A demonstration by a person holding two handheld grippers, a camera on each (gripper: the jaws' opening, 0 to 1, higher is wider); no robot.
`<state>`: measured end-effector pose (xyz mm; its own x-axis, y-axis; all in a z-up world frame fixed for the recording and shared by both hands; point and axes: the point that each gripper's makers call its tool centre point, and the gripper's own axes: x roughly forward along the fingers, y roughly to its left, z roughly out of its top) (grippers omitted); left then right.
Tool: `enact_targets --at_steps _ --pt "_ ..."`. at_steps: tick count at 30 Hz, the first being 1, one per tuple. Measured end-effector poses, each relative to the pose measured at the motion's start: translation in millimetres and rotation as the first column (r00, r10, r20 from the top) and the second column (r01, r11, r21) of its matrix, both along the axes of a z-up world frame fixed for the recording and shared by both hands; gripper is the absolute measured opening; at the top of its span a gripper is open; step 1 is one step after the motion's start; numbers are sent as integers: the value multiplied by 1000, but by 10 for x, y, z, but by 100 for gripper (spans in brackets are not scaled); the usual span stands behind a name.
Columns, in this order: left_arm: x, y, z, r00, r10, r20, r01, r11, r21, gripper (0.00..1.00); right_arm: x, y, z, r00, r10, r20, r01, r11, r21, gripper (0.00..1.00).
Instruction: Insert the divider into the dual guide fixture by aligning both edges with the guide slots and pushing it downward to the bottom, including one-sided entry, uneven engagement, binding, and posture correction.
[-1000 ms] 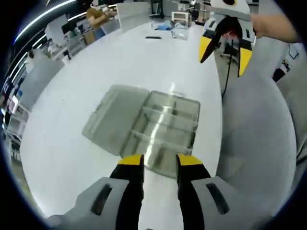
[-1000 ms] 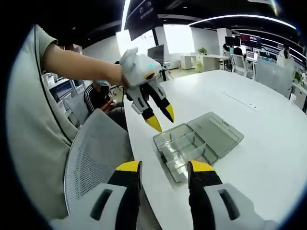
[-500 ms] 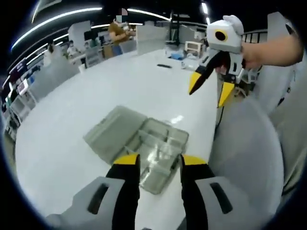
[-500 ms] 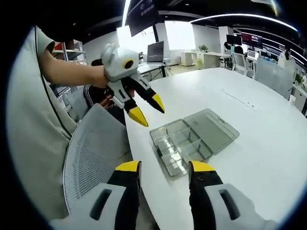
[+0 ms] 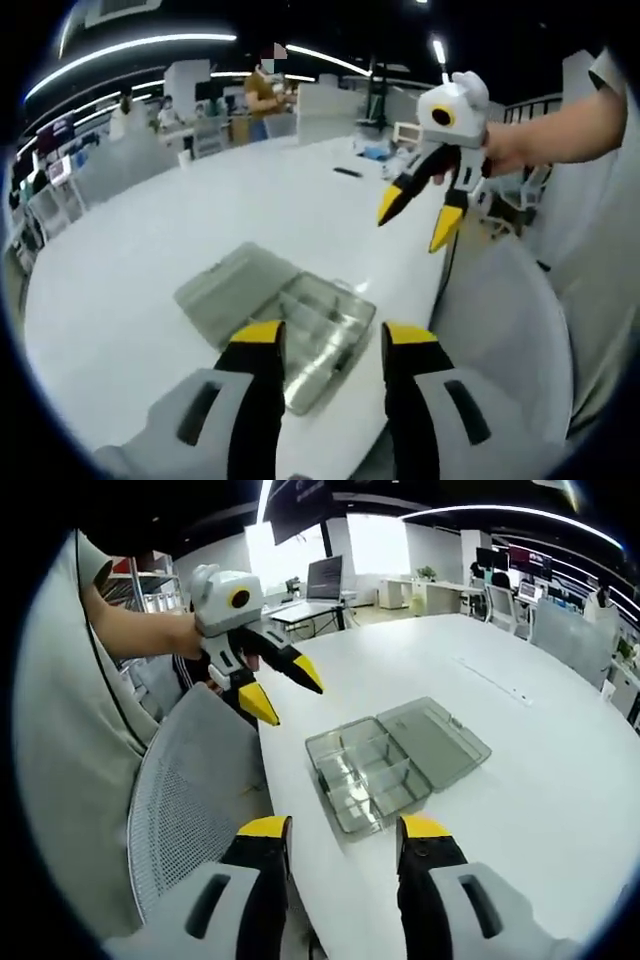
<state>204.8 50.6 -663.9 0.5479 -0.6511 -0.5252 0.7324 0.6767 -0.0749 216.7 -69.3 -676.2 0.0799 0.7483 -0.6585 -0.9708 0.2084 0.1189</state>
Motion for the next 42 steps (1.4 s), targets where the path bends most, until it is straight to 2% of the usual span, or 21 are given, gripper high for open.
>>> enact_targets --at_steps 9,20,24,31,42 --pt "-59 -73 1 1000 0 15 0 1000 -27 40 45 -156 -128 1000 -5 -9 5 999 -44 39" --pt "-101 -197 40 999 -3 42 6 998 -58 49 99 -296 -261 1000 -1 -12 0 995 -97 41" --pt "-114 -227 33 999 -7 46 10 998 -58 52 119 -318 -296 1000 6 -8 -7 994 -113 42" --pt "-143 -260 -5 999 -2 49 5 999 -52 61 173 -360 -360 1000 15 -6 -15 991 -136 43" --pt "-151 -329 -3 999 1 52 2 998 -60 67 302 -463 -487 1000 24 -5 -25 983 -181 44"
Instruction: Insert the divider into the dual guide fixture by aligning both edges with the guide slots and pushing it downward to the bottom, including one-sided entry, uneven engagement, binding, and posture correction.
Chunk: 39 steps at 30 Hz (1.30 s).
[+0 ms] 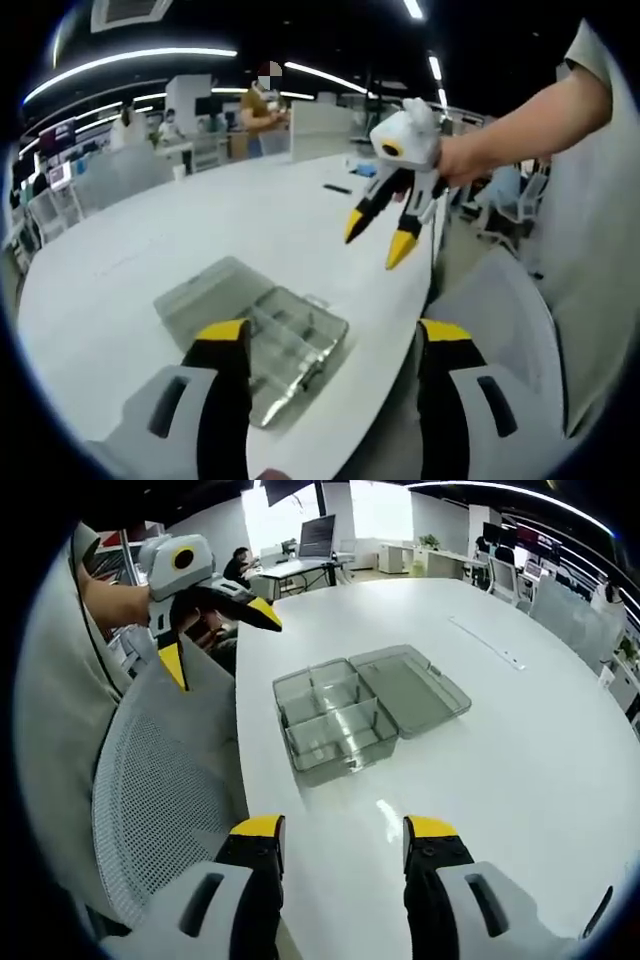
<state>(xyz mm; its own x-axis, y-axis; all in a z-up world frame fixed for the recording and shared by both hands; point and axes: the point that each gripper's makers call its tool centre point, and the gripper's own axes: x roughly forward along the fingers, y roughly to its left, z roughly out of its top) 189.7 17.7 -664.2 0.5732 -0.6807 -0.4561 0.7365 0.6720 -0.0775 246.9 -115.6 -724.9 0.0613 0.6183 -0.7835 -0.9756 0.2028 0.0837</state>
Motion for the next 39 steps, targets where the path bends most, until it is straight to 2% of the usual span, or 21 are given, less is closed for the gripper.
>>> enact_targets --at_steps 8,15,19,21,23,24,28,39 --pt "-1 -32 -24 1000 -8 -6 8 1000 -1 69 135 -77 -149 1000 -7 -5 7 999 -37 44" --pt "35 -7 -33 1000 1 -12 -1 1000 -5 69 179 -52 -280 999 52 6 -51 994 -95 43" --pt "48 5 -37 1000 5 -15 -5 1000 -5 69 189 -16 -381 993 113 15 -110 984 -143 42" --pt "56 12 -39 1000 8 -16 -8 1000 -6 69 209 -24 -423 983 180 45 -168 967 -190 42" --pt "62 19 -36 1000 11 -17 -11 1000 -6 69 168 18 -462 979 199 33 -190 963 -189 42" --pt "64 23 -34 1000 13 -18 -13 1000 -7 69 168 25 -475 970 238 46 -224 953 -203 41" --pt "80 46 -27 999 26 -22 -27 1000 -12 69 160 30 -578 951 304 47 -282 923 -262 40" --pt "83 55 -53 999 35 -34 -35 999 -11 68 227 89 -726 926 375 35 -349 888 -301 38"
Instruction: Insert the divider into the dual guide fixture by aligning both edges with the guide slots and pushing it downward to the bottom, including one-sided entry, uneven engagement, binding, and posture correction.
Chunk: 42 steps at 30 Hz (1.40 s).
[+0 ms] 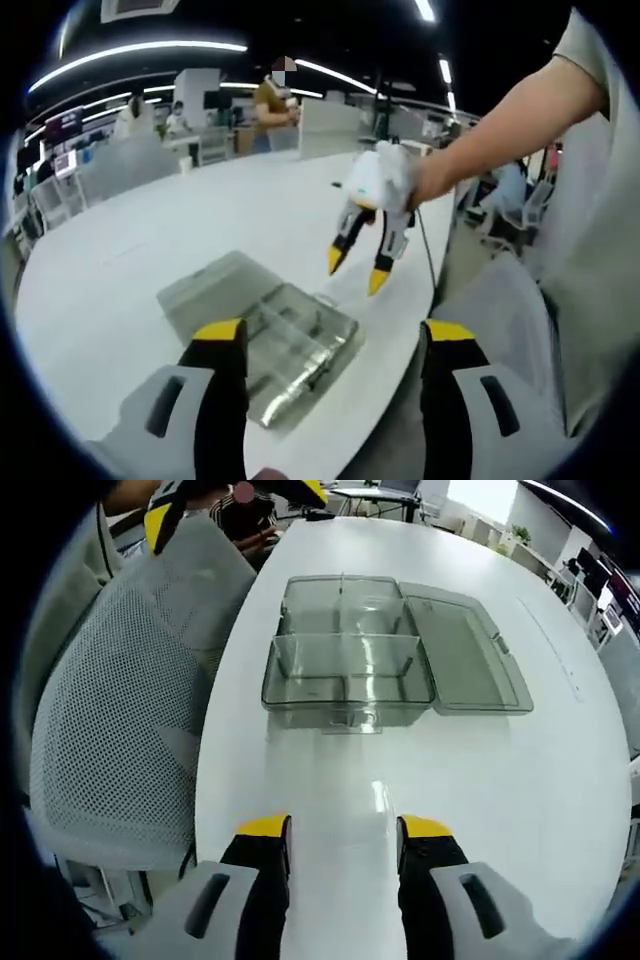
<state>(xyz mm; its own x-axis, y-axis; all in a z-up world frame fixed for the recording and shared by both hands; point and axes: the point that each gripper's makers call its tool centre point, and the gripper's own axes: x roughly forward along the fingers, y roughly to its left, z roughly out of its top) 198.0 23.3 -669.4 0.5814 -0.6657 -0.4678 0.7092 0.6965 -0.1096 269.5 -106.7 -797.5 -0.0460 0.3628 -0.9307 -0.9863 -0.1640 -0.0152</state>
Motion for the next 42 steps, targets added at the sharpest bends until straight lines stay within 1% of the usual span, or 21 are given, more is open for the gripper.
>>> enact_targets --at_steps 8,11,15,25,31,35,42 --pt "2 12 -29 1000 0 -11 0 1000 9 68 31 23 -83 999 54 -5 -54 998 -23 36" --pt "8 14 -38 1000 0 -14 0 1000 12 68 40 14 -118 998 60 -9 -61 998 -33 35" --pt "10 12 -58 1000 -1 -19 2 1000 14 68 42 24 -127 996 85 -7 -85 996 -39 34" --pt "-5 9 -85 1000 -6 -27 6 1000 17 68 58 51 -173 993 114 -8 -114 992 -56 34" --pt "-10 32 -102 1000 -3 -31 3 1000 19 68 53 23 -236 991 137 -2 -137 987 -89 32" --pt "-13 42 -113 999 0 -34 0 1000 18 68 78 27 -225 990 141 5 -140 986 -87 30" --pt "-17 35 -127 999 4 -38 -3 1000 15 68 66 27 -219 989 151 6 -150 985 -87 29"
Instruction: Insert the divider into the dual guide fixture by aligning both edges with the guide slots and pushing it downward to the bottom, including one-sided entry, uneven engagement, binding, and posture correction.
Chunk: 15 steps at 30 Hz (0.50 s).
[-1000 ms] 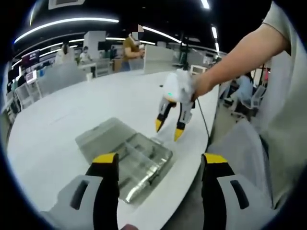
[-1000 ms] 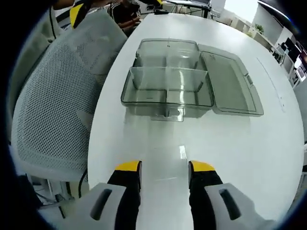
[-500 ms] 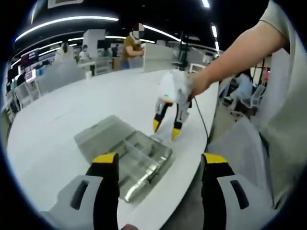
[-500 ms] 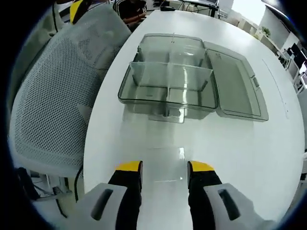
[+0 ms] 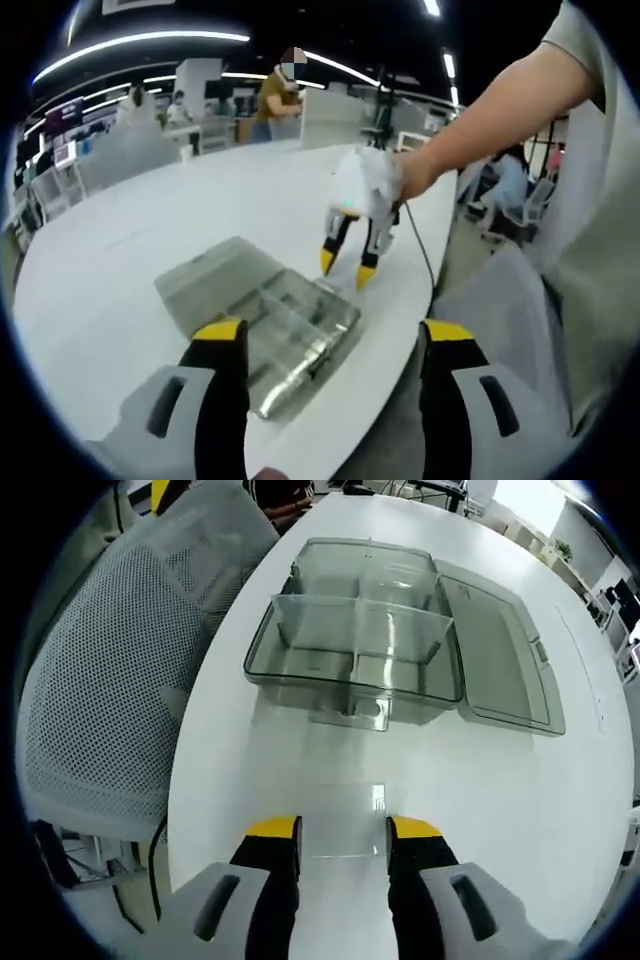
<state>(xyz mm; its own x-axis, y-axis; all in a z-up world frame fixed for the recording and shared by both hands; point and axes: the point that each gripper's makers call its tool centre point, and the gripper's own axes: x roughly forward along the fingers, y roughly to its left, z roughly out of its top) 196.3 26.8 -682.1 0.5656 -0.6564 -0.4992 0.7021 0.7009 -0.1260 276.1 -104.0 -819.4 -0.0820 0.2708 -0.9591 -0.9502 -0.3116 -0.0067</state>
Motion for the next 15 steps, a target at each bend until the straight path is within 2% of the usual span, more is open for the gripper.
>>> enact_targets --at_steps 8,15 --pt "1 7 -3 1000 5 -1 -5 1000 -2 67 -2 2 -5 1000 12 2 -12 1000 -2 28" --pt "-5 7 -1 1000 8 -1 -8 1000 -2 67 -29 26 9 999 -44 -25 45 999 5 28"
